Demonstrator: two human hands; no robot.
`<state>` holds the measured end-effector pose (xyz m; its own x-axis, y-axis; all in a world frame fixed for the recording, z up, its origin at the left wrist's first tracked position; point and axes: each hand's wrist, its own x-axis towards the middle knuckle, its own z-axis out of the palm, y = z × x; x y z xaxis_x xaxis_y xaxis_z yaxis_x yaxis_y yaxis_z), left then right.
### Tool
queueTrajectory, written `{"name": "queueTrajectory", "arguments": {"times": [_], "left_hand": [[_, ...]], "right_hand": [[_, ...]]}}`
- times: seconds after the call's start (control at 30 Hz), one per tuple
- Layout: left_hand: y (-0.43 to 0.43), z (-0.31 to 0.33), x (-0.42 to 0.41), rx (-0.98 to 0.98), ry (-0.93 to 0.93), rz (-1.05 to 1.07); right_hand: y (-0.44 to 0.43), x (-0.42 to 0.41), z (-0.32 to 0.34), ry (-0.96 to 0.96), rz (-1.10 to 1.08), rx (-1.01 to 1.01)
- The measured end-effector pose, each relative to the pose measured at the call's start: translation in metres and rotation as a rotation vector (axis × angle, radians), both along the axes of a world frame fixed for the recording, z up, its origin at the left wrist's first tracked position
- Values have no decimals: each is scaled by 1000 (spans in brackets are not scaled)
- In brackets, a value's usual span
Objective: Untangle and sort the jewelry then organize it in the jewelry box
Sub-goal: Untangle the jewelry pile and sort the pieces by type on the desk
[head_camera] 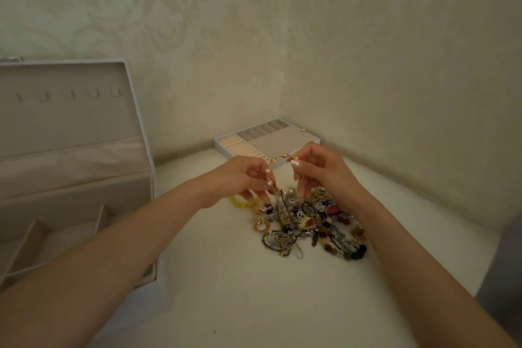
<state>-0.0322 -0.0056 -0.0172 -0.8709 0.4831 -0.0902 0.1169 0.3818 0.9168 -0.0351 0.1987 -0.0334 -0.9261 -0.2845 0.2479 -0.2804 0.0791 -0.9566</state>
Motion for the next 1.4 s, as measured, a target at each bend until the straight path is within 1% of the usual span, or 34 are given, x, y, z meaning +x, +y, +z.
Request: {"name": "queueTrajectory", "arguments": {"times": [0.13, 0.27, 0.33, 0.43, 0.6, 0.77, 0.9, 1.07, 1.17, 1.3, 1.4], "left_hand": [[2, 4, 5, 144, -92, -42], [2, 5, 5, 199, -118, -23], [3, 3, 5, 164, -102, -50], [3, -1, 4, 54, -51, -87], [4, -1, 2, 34, -19, 0], [5, -1, 5, -148, -9, -58], [8, 0, 5, -119, -34, -48], [8, 0, 4, -30, -55, -66], [7, -1, 3, 9, -55, -71], [6, -2, 3, -45, -3, -66], [5, -4, 1, -45, 27, -54]], "right_hand": [[-2, 3, 1, -64, 51, -46], [0, 3, 1, -26, 31, 7], [0, 2, 1, -29, 33, -12], [-1, 2, 1, -52, 39, -48], [0, 2, 0, -13, -9, -72], [-1, 0, 0, 32, -57, -67], [1, 1, -1, 40, -61, -78], [-1, 4, -1, 1, 19, -104], [-3, 5, 0, -10, 25, -100], [-3, 3, -1, 5, -50, -149], [-9, 4, -4, -46, -36, -140]]}}
